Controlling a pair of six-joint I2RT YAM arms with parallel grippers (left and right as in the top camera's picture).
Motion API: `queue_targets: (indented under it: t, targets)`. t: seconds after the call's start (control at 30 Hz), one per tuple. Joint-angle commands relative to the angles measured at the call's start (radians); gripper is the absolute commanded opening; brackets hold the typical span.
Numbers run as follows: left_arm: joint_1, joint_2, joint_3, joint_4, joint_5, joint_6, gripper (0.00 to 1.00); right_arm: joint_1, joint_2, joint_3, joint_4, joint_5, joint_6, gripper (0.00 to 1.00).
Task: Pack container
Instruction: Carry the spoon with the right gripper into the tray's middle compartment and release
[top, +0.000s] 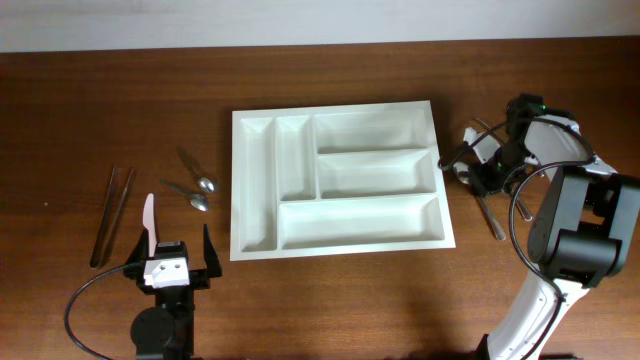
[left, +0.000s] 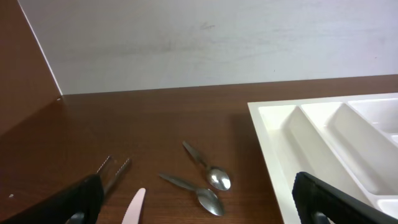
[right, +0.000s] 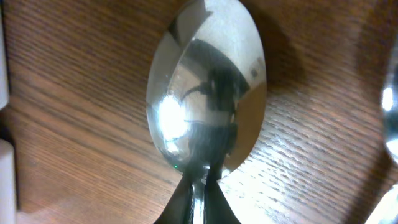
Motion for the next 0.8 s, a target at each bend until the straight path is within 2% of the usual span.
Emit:
queue_targets:
  t: [0.0,0.3,0.4,0.53,0.57,0.77]
  targets:
    - [0.004,-0.008,-0.003,-0.001,0.003,0.010,0.99,0.001,0.010,0.136,-0.047,0.008,0.040,0.04]
    - [0.004,-0.008,-0.003,-0.001,0.003,0.010,0.99,0.022,0.010,0.549,-0.235,0.003,0.068,0.04]
    - [0.004,-0.008,-0.003,-0.001,0.004,0.010,0.99,0.056,0.010,0.632,-0.262,-0.015,0.043,0.04]
    - [0.004,-0.008,-0.003,-0.001,0.003,0.010,0.99,0.129,0.010,0.674,-0.294,-0.141,-0.098,0.04]
    - [0.004,-0.008,-0.003,-0.001,0.004,0.010,0.99,0.168,0.010,0.674,-0.312,-0.186,-0.171,0.04]
    - [0.004,-0.008,-0.003,-0.001,0.003,0.010,0.99,0.307,0.011,0.674,-0.420,-0.240,-0.447,0.04]
